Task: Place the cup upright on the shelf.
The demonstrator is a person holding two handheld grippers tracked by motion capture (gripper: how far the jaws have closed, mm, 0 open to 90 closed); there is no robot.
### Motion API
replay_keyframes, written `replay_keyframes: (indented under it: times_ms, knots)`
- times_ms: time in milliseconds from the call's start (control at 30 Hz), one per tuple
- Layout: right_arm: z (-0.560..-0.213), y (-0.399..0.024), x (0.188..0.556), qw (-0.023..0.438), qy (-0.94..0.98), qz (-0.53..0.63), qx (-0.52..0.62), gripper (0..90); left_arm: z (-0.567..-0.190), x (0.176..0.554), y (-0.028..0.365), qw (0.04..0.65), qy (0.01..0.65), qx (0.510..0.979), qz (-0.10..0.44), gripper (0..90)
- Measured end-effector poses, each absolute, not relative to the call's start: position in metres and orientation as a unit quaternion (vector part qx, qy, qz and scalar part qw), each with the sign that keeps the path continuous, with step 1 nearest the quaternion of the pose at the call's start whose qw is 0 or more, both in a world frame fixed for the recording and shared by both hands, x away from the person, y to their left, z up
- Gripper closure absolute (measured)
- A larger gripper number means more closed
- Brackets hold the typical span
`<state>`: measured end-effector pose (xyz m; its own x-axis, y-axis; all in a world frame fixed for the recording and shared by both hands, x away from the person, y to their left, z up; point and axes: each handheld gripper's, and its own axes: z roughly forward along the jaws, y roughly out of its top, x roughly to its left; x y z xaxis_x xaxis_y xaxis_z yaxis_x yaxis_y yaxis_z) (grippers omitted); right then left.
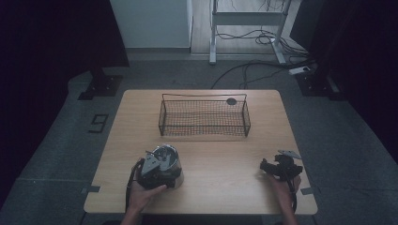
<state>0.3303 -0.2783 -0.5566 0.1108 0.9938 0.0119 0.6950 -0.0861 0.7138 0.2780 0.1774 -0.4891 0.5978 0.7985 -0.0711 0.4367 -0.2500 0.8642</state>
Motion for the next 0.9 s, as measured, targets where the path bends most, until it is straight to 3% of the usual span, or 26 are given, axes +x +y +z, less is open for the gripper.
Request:
replay_keyframes:
  times_ms: [900]
  knots:
    - [-0.556,-0.278,0.33,0.286,0.614,0.263,0.687,1.2,-0.427,0.289,0.188,0.51,0.429,0.718,0.199,3.8]
